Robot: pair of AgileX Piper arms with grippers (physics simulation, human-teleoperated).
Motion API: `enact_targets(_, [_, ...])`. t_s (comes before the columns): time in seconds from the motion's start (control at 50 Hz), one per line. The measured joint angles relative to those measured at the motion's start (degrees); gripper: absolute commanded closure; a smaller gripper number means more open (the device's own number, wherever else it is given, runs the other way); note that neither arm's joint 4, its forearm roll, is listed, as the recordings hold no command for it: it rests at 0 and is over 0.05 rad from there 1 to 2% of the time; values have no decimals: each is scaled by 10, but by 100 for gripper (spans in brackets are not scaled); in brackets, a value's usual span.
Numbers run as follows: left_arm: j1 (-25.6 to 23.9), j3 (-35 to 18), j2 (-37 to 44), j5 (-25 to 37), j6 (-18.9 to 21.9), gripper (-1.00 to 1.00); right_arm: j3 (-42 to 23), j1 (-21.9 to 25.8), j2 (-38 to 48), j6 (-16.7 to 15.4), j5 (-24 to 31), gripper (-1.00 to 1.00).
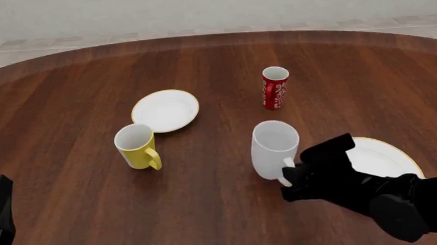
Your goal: Put the white mug on the left plate.
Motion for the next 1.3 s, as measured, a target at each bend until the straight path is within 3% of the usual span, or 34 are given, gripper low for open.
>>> enact_targets(0.64, [2, -1, 0, 0, 0, -100, -13, 9, -100, -19, 64, 100])
enact_targets(1.3, [5, -3, 0, -1, 0, -100, -114, 13, -197, -63, 205, 100])
